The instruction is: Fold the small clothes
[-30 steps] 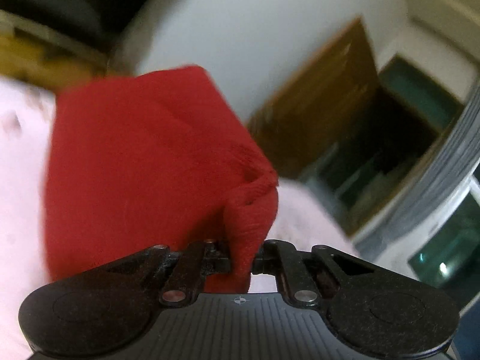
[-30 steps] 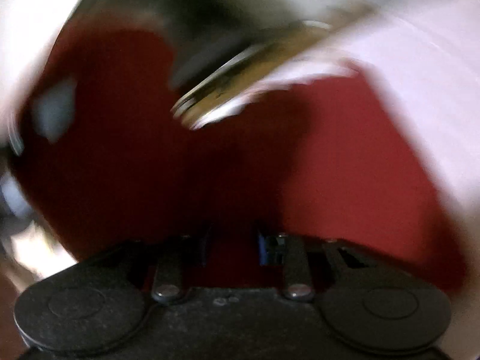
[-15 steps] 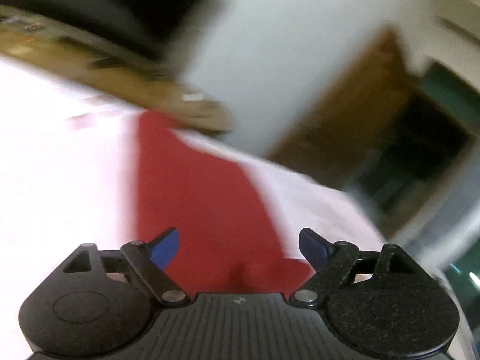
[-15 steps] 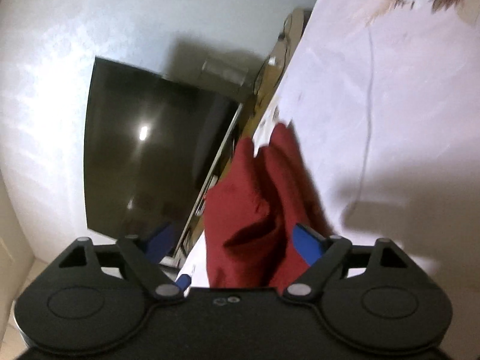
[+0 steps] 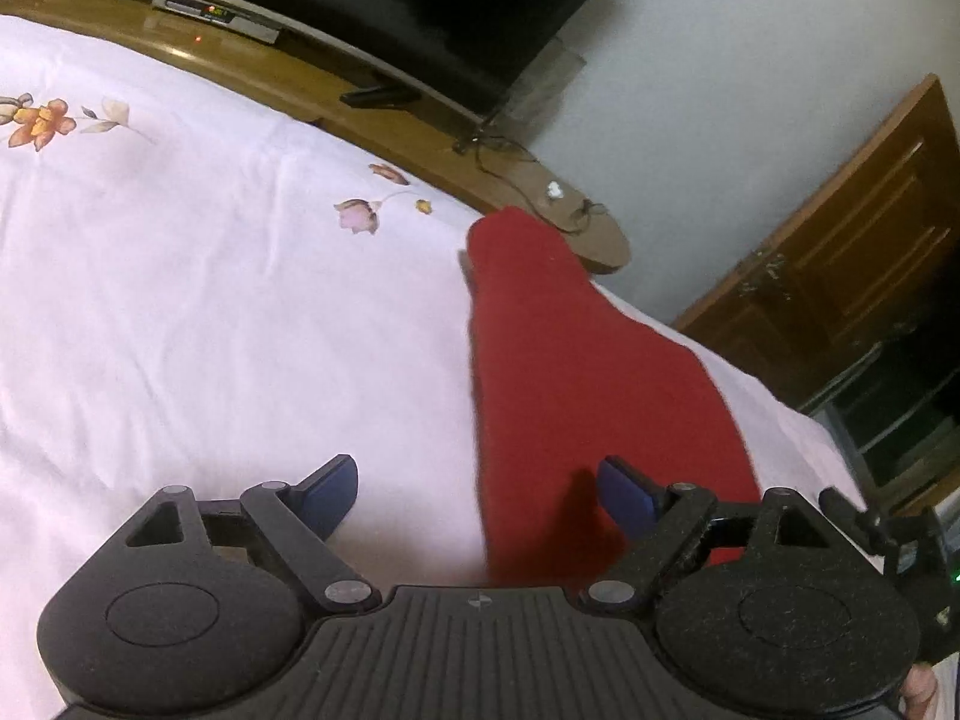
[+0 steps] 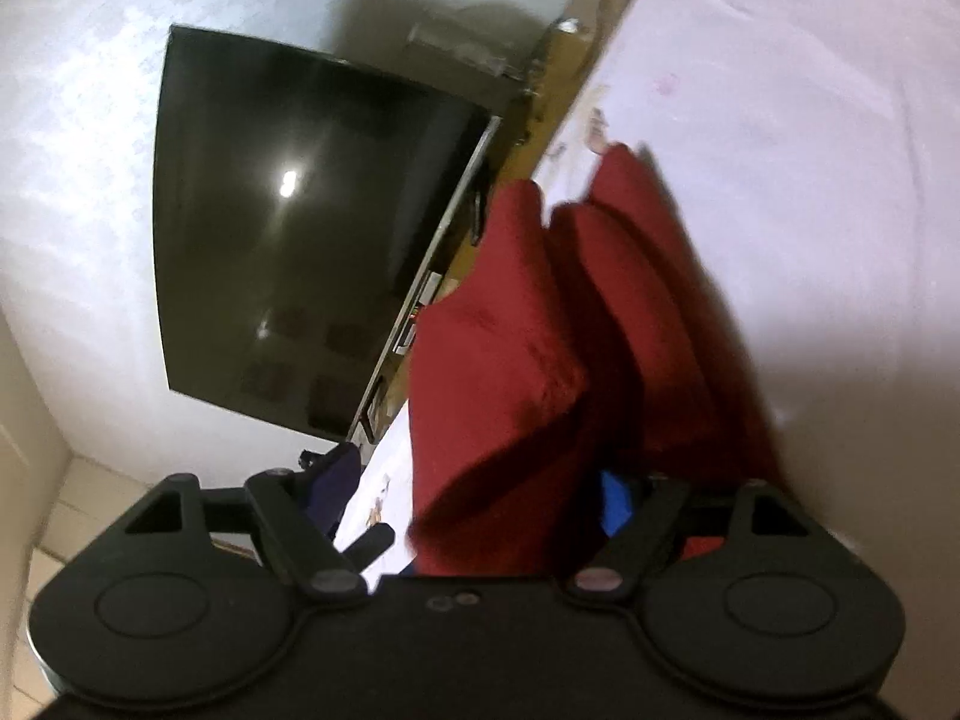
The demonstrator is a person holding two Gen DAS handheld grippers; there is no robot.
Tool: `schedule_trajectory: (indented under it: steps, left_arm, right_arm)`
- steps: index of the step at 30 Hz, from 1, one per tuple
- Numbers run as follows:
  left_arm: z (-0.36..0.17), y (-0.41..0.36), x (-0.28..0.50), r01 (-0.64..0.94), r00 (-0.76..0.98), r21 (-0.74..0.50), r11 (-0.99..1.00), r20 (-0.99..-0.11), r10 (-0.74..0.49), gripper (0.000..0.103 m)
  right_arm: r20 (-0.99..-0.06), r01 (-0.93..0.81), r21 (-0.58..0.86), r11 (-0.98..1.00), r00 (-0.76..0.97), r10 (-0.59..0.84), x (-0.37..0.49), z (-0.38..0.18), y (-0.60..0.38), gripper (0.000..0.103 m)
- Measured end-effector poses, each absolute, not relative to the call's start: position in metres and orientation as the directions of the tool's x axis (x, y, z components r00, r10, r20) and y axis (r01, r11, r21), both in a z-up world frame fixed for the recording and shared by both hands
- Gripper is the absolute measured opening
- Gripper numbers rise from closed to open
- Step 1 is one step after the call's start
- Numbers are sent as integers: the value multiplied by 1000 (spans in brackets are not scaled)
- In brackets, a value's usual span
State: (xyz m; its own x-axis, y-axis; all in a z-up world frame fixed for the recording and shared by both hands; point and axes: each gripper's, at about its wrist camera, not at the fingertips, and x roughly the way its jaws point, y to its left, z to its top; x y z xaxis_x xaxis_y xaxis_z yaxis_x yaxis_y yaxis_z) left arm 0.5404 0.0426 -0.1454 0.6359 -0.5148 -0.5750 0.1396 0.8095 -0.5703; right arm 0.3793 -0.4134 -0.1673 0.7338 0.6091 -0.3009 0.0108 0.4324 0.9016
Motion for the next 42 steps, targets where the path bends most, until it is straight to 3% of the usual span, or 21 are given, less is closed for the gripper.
schedule_trajectory:
  steps: [2, 3, 5, 6, 7, 9, 12, 15, 17, 19, 25, 30, 32, 34, 36, 42]
  left_arm:
    - [-149, 38, 544, 140, 626, -548, 824, -596, -503, 86]
    - [-149, 40, 539, 148, 627, -538, 830, -598, -500, 86]
    - [-146, 29, 548, 163, 630, -514, 842, -603, -490, 86]
    - [-145, 28, 550, 166, 630, -508, 845, -605, -487, 86]
    - [-143, 28, 550, 166, 631, -507, 846, -604, -487, 86]
    - [-136, 28, 545, 171, 643, -511, 843, -590, -488, 86]
    - [-127, 24, 544, 201, 668, -510, 836, -553, -498, 86]
    - [-127, 8, 547, 228, 639, -442, 867, -604, -476, 86]
    - [-136, -1, 554, 214, 608, -412, 886, -654, -451, 86]
    - [-135, -4, 554, 219, 617, -401, 889, -649, -445, 86]
    - [-123, 6, 547, 226, 633, -427, 875, -618, -466, 86]
    - [-131, 1, 557, 221, 608, -388, 895, -663, -437, 87]
    - [-120, 5, 555, 238, 638, -393, 888, -627, -448, 86]
    - [-111, 11, 561, 252, 668, -409, 877, -582, -463, 86]
    - [-105, 12, 577, 249, 679, -418, 874, -568, -466, 86]
    - [-121, -8, 626, 265, 625, -441, 858, -599, -501, 87]
  right_arm:
    - [-318, 2, 886, 463, 730, 605, 389, -166, -414, 73]
    - [-340, 13, 876, 482, 725, 599, 395, -168, -413, 66]
    - [-402, 33, 841, 540, 705, 584, 399, -170, -409, 43]
    - [-448, 39, 802, 596, 697, 559, 402, -168, -405, 25]
    - [-485, 37, 761, 648, 696, 530, 399, -165, -401, 17]
    - [-488, 6, 723, 691, 712, 504, 391, -158, -398, 15]
    - [-438, -84, 670, 738, 758, 483, 373, -134, -394, 14]
    - [-403, -128, 633, 764, 787, 466, 358, -117, -399, 14]
    - [-437, -81, 632, 771, 785, 440, 363, -129, -406, 14]
    - [-541, 21, 636, 771, 724, 427, 380, -162, -410, 15]
    - [-474, 9, 682, 732, 767, 432, 368, -168, -413, 14]
    - [-482, 27, 696, 718, 758, 439, 364, -178, -420, 13]
    - [-472, 20, 709, 705, 756, 453, 368, -173, -422, 21]
    - [-450, 3, 686, 728, 787, 421, 362, -159, -428, 40]
    - [-418, -7, 669, 744, 823, 384, 368, -149, -439, 50]
    - [-457, -24, 631, 775, 796, 397, 430, -148, -445, 44]
